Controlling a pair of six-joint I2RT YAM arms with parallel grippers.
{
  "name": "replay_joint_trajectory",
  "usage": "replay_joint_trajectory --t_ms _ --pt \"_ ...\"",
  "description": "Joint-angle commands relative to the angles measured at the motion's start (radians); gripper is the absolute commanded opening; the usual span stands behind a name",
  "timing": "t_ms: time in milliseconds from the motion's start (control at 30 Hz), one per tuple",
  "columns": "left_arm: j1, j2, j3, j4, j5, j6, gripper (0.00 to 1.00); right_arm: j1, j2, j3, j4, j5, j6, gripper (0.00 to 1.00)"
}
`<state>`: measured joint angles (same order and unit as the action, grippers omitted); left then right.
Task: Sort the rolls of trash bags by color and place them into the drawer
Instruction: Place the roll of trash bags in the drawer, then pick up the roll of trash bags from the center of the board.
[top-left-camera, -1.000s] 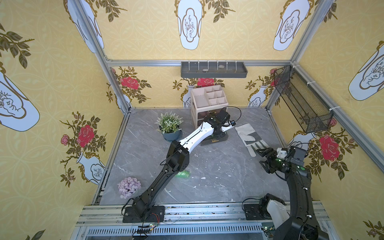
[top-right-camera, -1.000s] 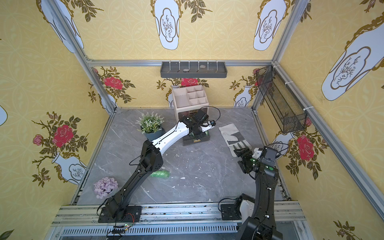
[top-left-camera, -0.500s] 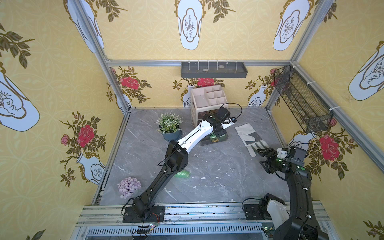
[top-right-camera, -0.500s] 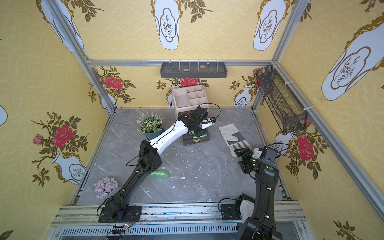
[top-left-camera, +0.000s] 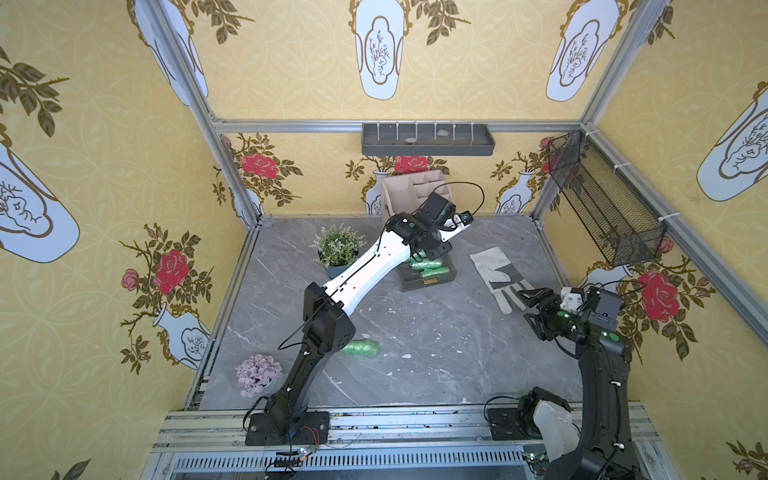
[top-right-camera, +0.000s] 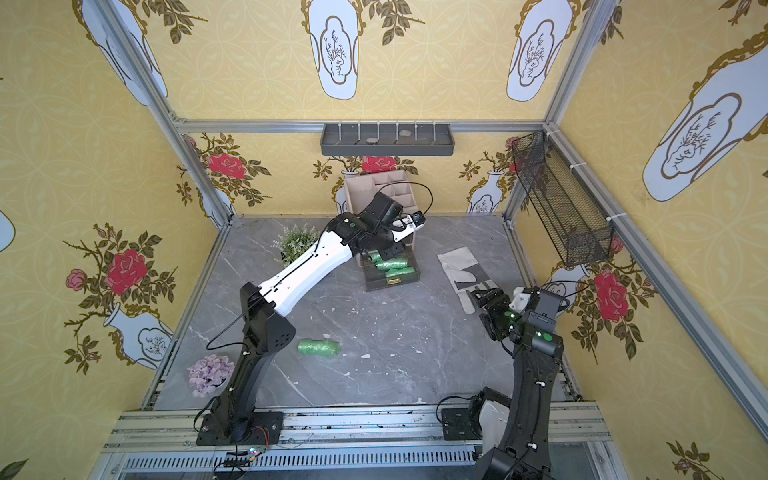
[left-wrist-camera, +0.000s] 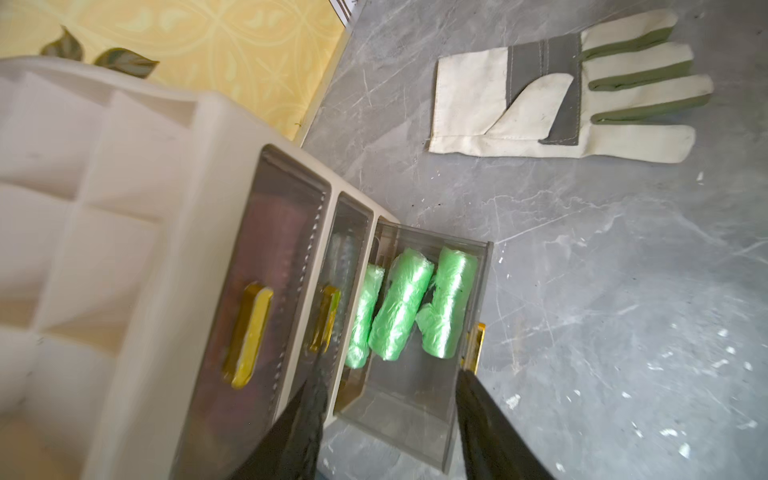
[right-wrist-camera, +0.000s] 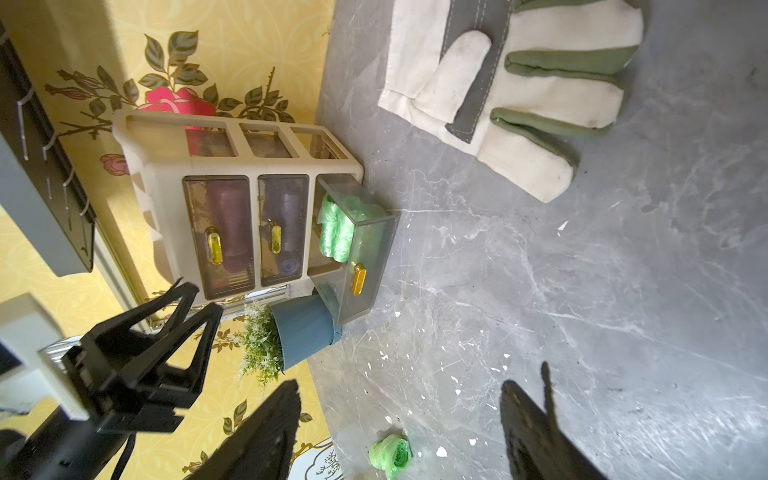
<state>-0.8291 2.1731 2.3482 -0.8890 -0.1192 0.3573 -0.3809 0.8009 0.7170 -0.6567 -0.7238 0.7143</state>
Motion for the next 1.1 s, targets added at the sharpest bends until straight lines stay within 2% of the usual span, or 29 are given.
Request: replay_joint_trajectory --t_ms 0,67,167,300,367,467,533,600,700,833,1067 --pt "0.002 -0.148 -0.19 0.102 -0.038 -0.071 0.51 0.004 -0.024 0.043 0.01 -0.024 -0.007 0.76" --pt "0.003 -0.279 -0.365 0.176 -0.063 -0.117 0.51 0.031 -0.044 0.097 -0.017 0.041 -0.041 0.75" --pt "0.023 -0.47 -0.6 0.247 -0.101 -0.218 0.52 0.152 -0.027 0.218 -0.096 0.205 -0.114 0.74" --pt "0.094 -0.699 -0.832 0.254 -0.109 -0.366 0.52 0.353 0.046 0.301 -0.081 0.243 -0.136 0.71" --pt "0.137 -0.813 -0.932 0.253 -0.12 -0.43 0.53 0.496 0.086 0.323 -0.063 0.309 -0.128 0.69" --pt "0.217 -0.986 -1.071 0.251 -0.137 -0.509 0.56 0.809 0.185 0.362 -0.045 0.523 -0.133 0.68" --pt "0.273 -1.1 -1.149 0.241 -0.152 -0.549 0.58 1.034 0.297 0.412 -0.046 0.687 -0.161 0.69" --pt "0.325 -1.194 -1.204 0.222 -0.16 -0.572 0.58 1.214 0.444 0.497 -0.075 0.795 -0.211 0.7" --pt "0.383 -1.297 -1.267 0.197 -0.178 -0.58 0.6 1.385 0.673 0.639 -0.106 0.83 -0.319 0.7" --pt "0.463 -1.371 -1.343 0.175 -0.186 -0.593 0.61 1.501 0.906 0.767 -0.08 0.784 -0.459 0.69" --pt "0.557 -1.42 -1.437 0.181 -0.095 -0.612 0.61 1.527 1.09 0.854 -0.013 0.649 -0.593 0.67"
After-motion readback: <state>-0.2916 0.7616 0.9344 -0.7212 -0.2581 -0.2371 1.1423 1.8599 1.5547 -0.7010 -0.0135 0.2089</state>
